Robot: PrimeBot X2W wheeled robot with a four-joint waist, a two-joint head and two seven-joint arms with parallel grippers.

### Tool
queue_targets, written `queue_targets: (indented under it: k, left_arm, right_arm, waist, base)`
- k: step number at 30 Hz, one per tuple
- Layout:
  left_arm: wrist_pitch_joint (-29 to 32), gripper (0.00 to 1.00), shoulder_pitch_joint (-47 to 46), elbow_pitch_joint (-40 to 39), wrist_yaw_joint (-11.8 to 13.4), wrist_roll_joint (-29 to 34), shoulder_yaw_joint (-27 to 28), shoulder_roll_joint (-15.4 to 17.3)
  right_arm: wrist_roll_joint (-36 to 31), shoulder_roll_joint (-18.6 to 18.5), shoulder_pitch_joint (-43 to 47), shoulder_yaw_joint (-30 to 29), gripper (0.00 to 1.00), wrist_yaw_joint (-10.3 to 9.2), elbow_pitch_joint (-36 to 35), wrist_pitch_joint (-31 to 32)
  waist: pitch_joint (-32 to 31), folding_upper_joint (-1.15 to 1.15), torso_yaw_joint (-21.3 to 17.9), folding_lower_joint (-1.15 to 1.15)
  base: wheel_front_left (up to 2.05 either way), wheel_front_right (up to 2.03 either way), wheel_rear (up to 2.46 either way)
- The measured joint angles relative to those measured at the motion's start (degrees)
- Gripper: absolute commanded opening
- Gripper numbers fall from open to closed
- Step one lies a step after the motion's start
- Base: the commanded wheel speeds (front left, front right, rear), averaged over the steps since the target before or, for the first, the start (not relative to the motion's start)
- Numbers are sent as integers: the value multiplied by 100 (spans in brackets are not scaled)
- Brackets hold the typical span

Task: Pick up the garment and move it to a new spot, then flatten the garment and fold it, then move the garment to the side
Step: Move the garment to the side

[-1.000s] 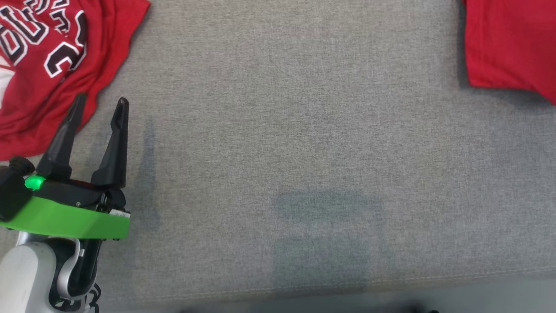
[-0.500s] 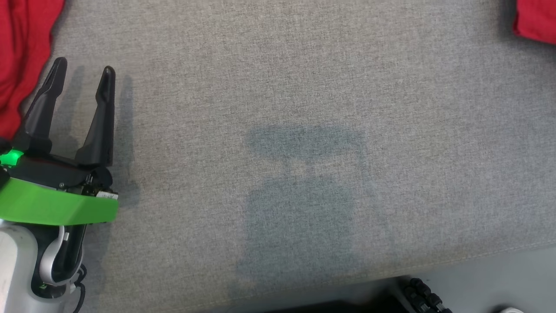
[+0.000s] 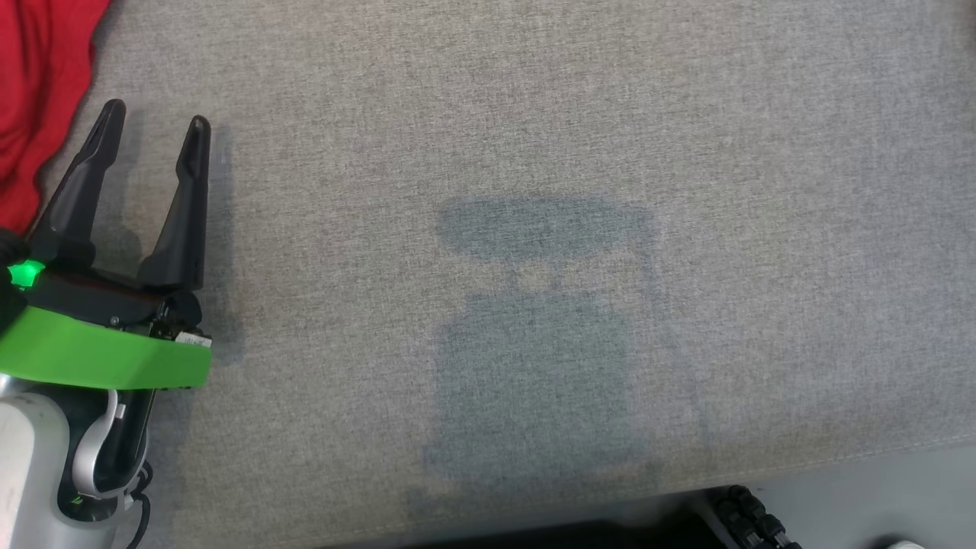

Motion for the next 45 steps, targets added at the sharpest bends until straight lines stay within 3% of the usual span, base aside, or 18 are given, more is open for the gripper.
queue_targets:
  k: [1, 2, 3, 4, 5, 20, 32, 37, 45]
  left_arm:
    - [16, 100, 0, -9, 26, 0, 1, 0]
    - [21, 100, 0, -23, 38, 0, 3, -1]
    - [21, 100, -1, -34, 38, 0, 4, -2]
    - [21, 100, -1, -34, 40, -1, 5, -3]
    - [21, 100, -1, -35, 40, -1, 4, -9]
    - [-14, 100, 15, -31, 142, -10, 85, -76]
    - [-140, 100, 34, 169, 141, -10, 83, -127]
    - [-300, 100, 91, 278, 140, -10, 134, -135]
    - [-648, 100, 131, 662, 132, -11, 275, -214]
  right_arm:
    - [-69, -53, -32, 5, 0, 0, 26, -33]
    - [-126, -107, -75, 7, 13, 0, 32, -82]
    - [-203, -158, -118, 9, 42, 0, 34, -167]
    - [-276, -183, -177, 9, 80, 0, 44, -234]
    - [-341, -193, -215, 10, 100, 0, 59, -261]
    - [-558, -94, -237, 58, 100, 0, 753, -612]
    - [-432, 426, 180, -118, 100, -7, 1540, -896]
    - [-393, 705, 163, -337, 100, -7, 1490, -1480]
    - [-435, 887, 314, -506, 100, -7, 549, -2925]
  waist:
    - [3, 0, 20, 0]
    - [8, 0, 40, 0]
    - [16, 0, 58, 0]
    - [25, 0, 77, 0]
    - [33, 0, 96, 0]
    - [58, 0, 248, 0]
    - [-226, 0, 257, 0]
    - [-462, 0, 244, 0]
    - [-1073, 0, 214, -1]
  base:
    - [0, 0, 0]
    - [0, 0, 0]
    - [0, 0, 0]
    - [0, 0, 0]
    - [0, 0, 0]
    - [0, 0, 0]
    - [0, 0, 0]
    - [0, 0, 0]
    - [0, 0, 0]
